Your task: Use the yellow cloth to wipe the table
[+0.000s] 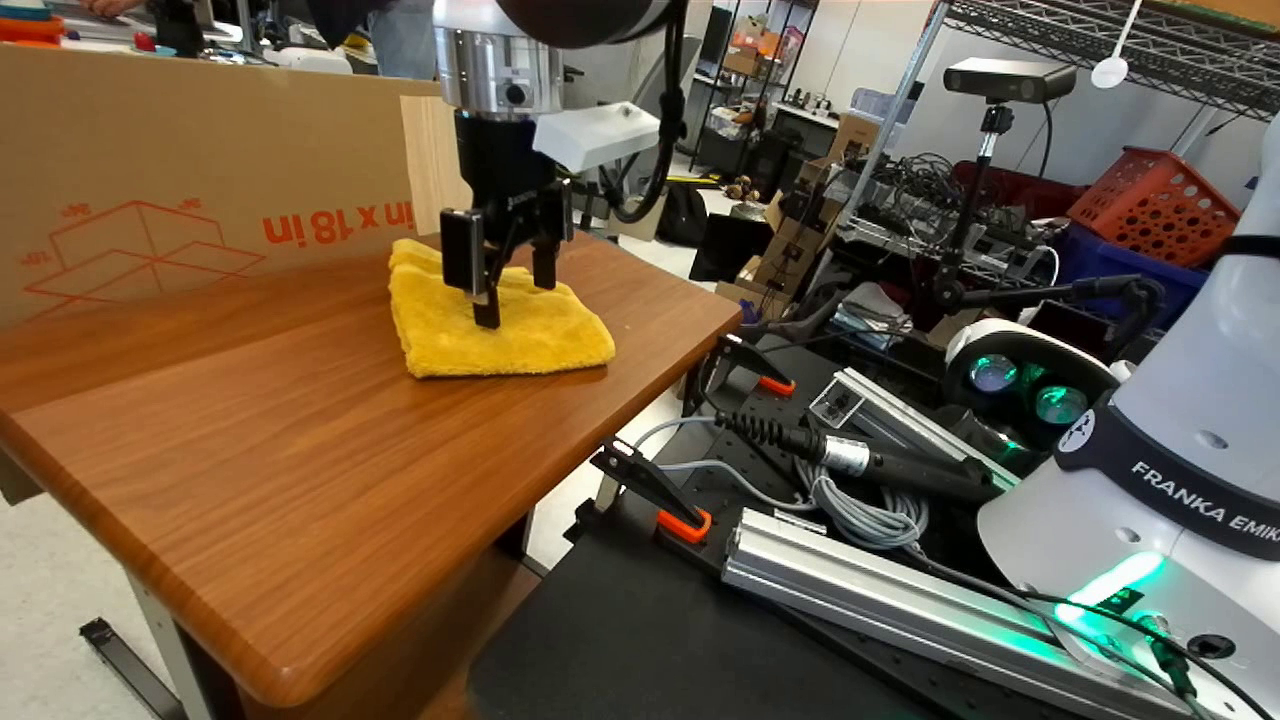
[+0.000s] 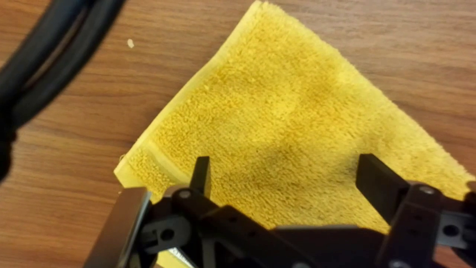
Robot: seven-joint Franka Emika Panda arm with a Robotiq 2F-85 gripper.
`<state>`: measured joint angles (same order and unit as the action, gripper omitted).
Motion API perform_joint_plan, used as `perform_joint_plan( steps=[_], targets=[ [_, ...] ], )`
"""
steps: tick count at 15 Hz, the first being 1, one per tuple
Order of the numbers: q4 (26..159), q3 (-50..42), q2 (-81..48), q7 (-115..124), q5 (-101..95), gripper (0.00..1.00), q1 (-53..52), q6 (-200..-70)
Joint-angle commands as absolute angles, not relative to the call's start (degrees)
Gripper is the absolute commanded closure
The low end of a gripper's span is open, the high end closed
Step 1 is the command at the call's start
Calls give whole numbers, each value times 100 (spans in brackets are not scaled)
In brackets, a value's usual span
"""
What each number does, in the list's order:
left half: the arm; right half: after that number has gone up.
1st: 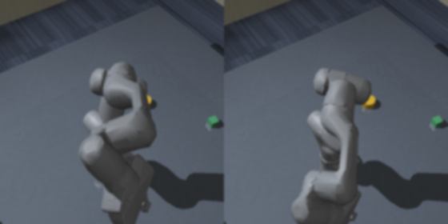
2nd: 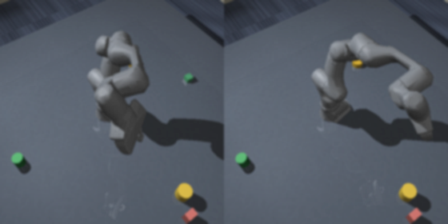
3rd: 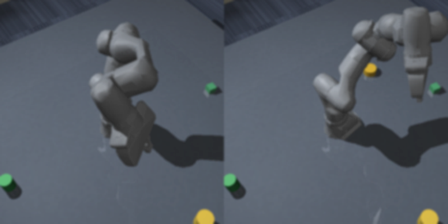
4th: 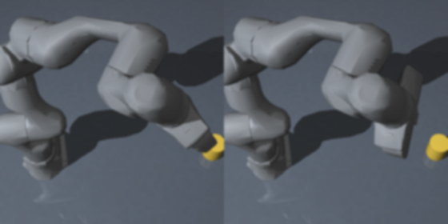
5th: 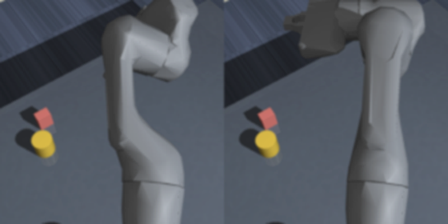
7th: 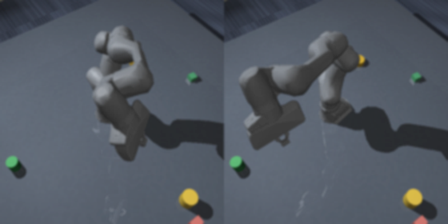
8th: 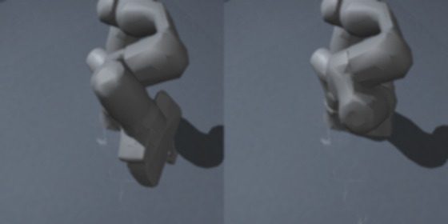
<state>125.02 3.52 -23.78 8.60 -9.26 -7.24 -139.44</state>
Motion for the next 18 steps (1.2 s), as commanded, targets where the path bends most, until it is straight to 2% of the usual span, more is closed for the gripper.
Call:
perform_joint_plan(
  steps=[1, 5, 9, 18],
  targets=[
    [12198, 375, -3000, 795, -788, 0, -803, -14066],
    [12003, 251, -3516, 892, -916, 0, -945, -13987],
    [12189, 267, -3498, 685, -936, 0, -906, -13631],
    [12172, 572, -3611, 677, -1904, 0, -1873, -12996]
  ],
)
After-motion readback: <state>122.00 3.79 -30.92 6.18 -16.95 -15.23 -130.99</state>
